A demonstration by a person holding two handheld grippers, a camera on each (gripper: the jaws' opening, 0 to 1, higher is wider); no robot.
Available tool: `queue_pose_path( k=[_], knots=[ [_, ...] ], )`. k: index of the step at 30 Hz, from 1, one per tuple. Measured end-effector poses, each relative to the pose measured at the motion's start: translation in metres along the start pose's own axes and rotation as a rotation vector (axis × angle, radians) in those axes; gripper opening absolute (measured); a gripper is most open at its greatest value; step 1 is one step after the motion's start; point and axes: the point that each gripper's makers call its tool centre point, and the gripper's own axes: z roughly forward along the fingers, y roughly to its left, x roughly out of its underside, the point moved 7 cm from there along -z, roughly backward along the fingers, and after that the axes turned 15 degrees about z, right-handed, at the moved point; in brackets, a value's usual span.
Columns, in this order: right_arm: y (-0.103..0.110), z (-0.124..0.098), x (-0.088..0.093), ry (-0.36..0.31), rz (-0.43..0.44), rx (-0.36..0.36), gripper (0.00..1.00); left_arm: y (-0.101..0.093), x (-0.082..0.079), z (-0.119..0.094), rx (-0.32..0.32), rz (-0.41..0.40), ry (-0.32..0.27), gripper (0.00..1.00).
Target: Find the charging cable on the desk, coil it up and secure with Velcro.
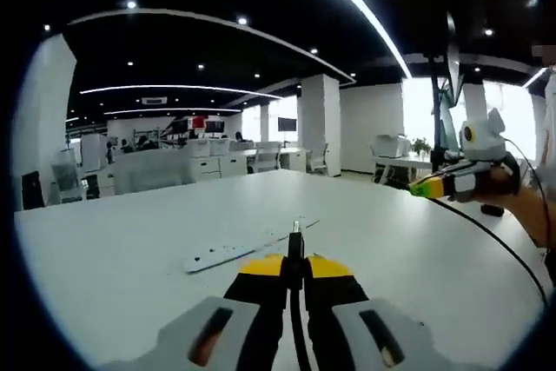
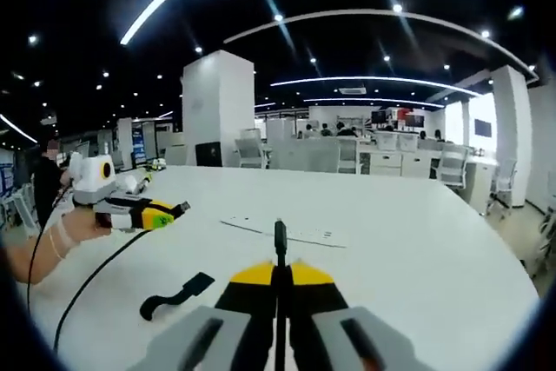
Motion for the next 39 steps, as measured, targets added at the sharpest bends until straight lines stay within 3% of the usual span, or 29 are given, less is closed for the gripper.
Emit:
queue_pose_path(
  k=[3, 6, 8, 16, 18, 21, 27, 29, 34, 39],
  knots=[
    [0.007, 0.01, 0.006, -0.01, 0.029, 0.035, 0.05, 0.02, 0.012, 0.01, -0.073, 0.071, 0.013, 0.09],
    [0.011, 0.014, 0.012, -0.029, 0.065, 0.05, 0.05, 0.027, 0.01, 0.02, -0.1, 0.106, -0.052, 0.09],
    [0.013, 0.014, 0.016, -0.039, 0.085, 0.049, 0.05, 0.027, 0.006, 0.03, -0.096, 0.2, -0.074, 0.09],
    [0.002, 0.003, 0.023, -0.108, 0.112, 0.086, 0.05, -0.02, -0.021, 0.07, 0.111, 0.455, -0.252, 0.08],
    [-0.002, 0.0, 0.023, -0.133, 0.131, 0.094, 0.05, -0.031, -0.022, 0.077, 0.163, 0.486, -0.283, 0.08],
    [-0.007, -0.004, 0.022, -0.163, 0.164, 0.104, 0.05, -0.055, -0.019, 0.09, 0.276, 0.608, -0.299, 0.08],
    [-0.021, -0.009, 0.022, -0.192, 0.21, 0.132, 0.05, -0.089, -0.023, 0.099, 0.425, 0.647, -0.361, 0.08],
    [-0.025, -0.012, 0.021, -0.199, 0.218, 0.141, 0.05, -0.095, -0.022, 0.1, 0.448, 0.661, -0.365, 0.08],
    [-0.035, -0.022, 0.018, -0.225, 0.244, 0.163, 0.05, -0.134, -0.021, 0.102, 0.61, 0.679, -0.391, 0.08],
    [-0.042, -0.025, 0.018, -0.235, 0.268, 0.172, 0.05, -0.163, -0.022, 0.098, 0.726, 0.694, -0.407, 0.08]
  ],
)
